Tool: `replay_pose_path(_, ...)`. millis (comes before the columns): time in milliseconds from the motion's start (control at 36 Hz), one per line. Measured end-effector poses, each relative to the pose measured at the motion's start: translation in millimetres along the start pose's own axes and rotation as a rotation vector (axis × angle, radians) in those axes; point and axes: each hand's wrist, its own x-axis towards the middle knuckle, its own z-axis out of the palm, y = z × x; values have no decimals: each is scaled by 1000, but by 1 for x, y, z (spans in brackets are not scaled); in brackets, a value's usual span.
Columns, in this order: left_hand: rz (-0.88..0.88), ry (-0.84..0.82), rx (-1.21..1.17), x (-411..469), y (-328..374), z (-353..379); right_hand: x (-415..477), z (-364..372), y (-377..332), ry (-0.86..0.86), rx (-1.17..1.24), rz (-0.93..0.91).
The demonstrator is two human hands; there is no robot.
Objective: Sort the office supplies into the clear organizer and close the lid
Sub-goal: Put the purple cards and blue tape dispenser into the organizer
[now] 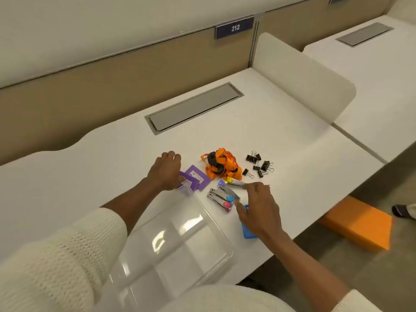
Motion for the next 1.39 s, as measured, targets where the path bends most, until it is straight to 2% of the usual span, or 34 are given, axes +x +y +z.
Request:
replay_pose_path(83, 25, -118, 5, 14, 5, 2, -6, 6, 3, -47, -18, 120)
replay_pose_path(278, 189, -301, 0, 37, 20, 12, -17, 20, 5, -99, -90, 213)
replay_pose_path(500, 398, -271, 254, 57, 17, 8, -20, 30, 11, -206, -134, 247)
replay_pose_path(722, 359, -293, 364, 67, 8, 3, -15, 28, 8, -280, -168, 262)
replay_pose_path(806, 304, -301, 310, 67, 5, -1, -14, 27, 8, -304, -179, 253)
replay_pose_path(944, 141, -288, 42, 61, -6, -11, -12, 24, 6, -323, -193, 238)
replay_pose_path(1167, -110, 20, -315, -4, -21, -43, -13, 0, 1, -290, -160, 254)
replay_pose_path(1389, -585, 90, -695, -122, -30, -33, 3, -23, -25, -229, 42, 179)
